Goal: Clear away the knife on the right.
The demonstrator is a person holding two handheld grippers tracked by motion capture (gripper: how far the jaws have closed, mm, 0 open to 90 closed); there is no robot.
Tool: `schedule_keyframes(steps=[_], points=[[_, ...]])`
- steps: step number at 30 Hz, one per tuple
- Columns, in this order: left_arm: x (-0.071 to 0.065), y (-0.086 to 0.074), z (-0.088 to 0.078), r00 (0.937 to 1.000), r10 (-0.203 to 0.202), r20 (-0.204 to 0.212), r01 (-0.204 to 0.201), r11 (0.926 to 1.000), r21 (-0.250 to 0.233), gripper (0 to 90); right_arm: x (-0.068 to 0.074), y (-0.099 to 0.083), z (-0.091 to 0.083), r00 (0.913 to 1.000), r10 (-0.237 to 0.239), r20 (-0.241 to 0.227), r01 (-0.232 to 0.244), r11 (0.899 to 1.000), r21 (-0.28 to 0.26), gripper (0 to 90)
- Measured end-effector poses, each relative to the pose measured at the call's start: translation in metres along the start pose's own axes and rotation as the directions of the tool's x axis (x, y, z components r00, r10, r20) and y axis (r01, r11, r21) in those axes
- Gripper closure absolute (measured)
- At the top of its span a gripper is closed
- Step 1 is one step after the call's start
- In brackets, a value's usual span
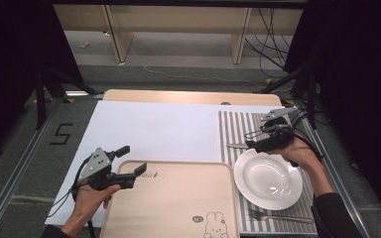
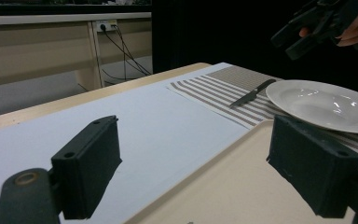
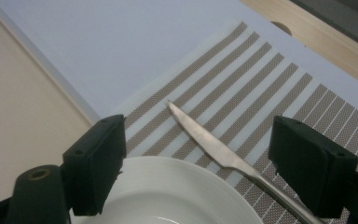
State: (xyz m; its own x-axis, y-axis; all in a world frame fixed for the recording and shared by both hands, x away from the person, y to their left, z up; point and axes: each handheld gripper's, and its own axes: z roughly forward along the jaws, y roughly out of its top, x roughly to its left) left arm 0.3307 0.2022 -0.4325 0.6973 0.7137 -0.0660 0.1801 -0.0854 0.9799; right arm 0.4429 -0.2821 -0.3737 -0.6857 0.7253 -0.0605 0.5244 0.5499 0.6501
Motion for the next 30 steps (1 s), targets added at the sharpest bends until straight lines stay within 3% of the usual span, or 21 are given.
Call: schedule_keyframes(steps=[6, 11, 13, 14, 19, 20, 21, 30], points=[[-0.001, 0.000, 0.000, 1.0000, 0.004, 0.000, -0.004, 1.0000, 0.003, 16.0, -0.019, 0.003, 0.013, 0.9994, 0.033, 0.003, -0.034, 0.998, 0.062, 20.7], [-0.001, 0.000, 0.000, 1.0000, 0.004, 0.004, -0.004, 1.0000, 0.003, 16.0, -0.035, 0.004, 0.019, 0.9991, 0.033, 0.027, -0.036, 0.991, 0.125, 21.3], [-0.001, 0.000, 0.000, 1.0000, 0.005, 0.004, -0.005, 1.0000, 0.003, 16.0, -0.041, 0.005, 0.022, 0.9986, 0.046, 0.025, -0.049, 0.990, 0.135, 21.3], [-0.001, 0.000, 0.000, 1.0000, 0.005, 0.004, -0.005, 1.0000, 0.003, 16.0, -0.044, 0.005, 0.024, 0.9991, 0.029, 0.030, -0.033, 0.991, 0.132, 21.3], [0.000, 0.000, 0.000, 0.9999, 0.004, 0.009, -0.004, 1.0000, -0.005, 16.0, -0.049, 0.007, 0.030, 0.9977, 0.061, 0.031, -0.066, 0.979, 0.191, 21.5], [0.000, 0.000, 0.000, 1.0000, 0.005, 0.007, -0.004, 1.0000, -0.003, 16.0, -0.052, 0.006, 0.032, 0.9988, 0.029, 0.039, -0.036, 0.981, 0.189, 21.5], [-0.001, 0.000, 0.000, 1.0000, 0.005, 0.002, -0.005, 1.0000, 0.003, 16.0, -0.053, 0.007, 0.033, 0.9981, 0.046, 0.042, -0.053, 0.979, 0.197, 21.7], [0.000, 0.000, 0.000, 1.0000, 0.008, 0.001, -0.008, 1.0000, 0.003, 15.9, -0.072, 0.002, 0.044, 0.9970, 0.044, 0.063, -0.059, 0.964, 0.261, 22.6]])
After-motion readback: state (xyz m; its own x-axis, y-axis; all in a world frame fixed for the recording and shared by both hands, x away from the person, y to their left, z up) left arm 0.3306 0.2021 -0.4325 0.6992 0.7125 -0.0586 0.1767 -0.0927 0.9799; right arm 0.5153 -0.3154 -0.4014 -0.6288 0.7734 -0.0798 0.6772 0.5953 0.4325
